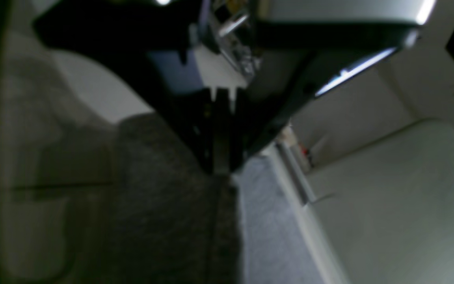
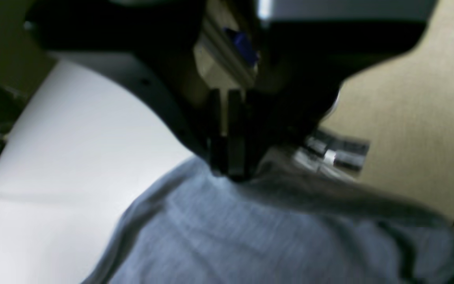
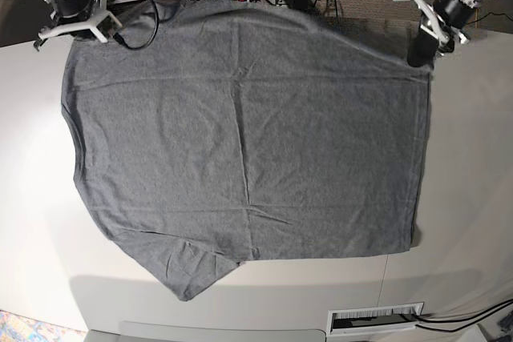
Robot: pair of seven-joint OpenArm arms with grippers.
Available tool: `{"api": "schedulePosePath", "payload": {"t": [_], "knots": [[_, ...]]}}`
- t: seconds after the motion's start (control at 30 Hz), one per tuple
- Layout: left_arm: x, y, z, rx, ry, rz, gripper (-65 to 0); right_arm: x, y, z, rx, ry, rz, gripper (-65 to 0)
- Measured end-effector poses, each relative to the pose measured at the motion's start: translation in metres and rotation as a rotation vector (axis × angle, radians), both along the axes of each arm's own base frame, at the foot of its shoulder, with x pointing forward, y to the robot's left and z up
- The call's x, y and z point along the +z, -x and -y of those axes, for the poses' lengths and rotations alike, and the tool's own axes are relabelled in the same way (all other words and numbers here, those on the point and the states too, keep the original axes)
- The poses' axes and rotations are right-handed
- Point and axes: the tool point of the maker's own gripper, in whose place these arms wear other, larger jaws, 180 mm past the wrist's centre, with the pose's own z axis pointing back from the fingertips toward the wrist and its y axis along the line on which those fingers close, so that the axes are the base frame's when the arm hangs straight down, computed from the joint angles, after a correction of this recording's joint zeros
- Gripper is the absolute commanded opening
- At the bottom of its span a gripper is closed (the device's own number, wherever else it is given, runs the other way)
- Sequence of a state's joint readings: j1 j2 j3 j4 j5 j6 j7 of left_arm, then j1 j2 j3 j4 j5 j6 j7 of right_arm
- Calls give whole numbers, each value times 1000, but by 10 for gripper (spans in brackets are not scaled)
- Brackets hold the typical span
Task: Fold the T-shirt properly
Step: 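Pull the shirt with both grippers toward the robot to straighten it, then lift the shirt edge with both grippers and fold it over the body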
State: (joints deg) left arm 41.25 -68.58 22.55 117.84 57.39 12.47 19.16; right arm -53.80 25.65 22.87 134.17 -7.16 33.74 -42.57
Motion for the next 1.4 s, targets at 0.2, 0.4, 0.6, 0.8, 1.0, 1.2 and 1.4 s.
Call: {"api": "schedulePosePath", "payload": {"t": [0.2,0.4,0.6,0.8,1.0,1.2,1.4], "knots": [[16,-37,5,67,125,30,-650,14,-30,-4,17,-17,107,-650],[32,-70,-1,119,186,75,-650,36,-66,-10,43,-35,246,-650],[27,-93,-17,173,212,88,-650,40,-99,1,19,-69,333,-650],[12,-111,-24,249,284,89,-650,36,-125,15,-29,-126,387,-650],[2,-135,-48,318,279,114,-650,28,-145,29,-94,-198,405,-650],[1,-153,-64,382,322,121,-650,28,-165,39,-124,-234,443,-650],[4,-154,-57,368,384,105,-650,21,-189,53,-173,-276,461,-650]]}}
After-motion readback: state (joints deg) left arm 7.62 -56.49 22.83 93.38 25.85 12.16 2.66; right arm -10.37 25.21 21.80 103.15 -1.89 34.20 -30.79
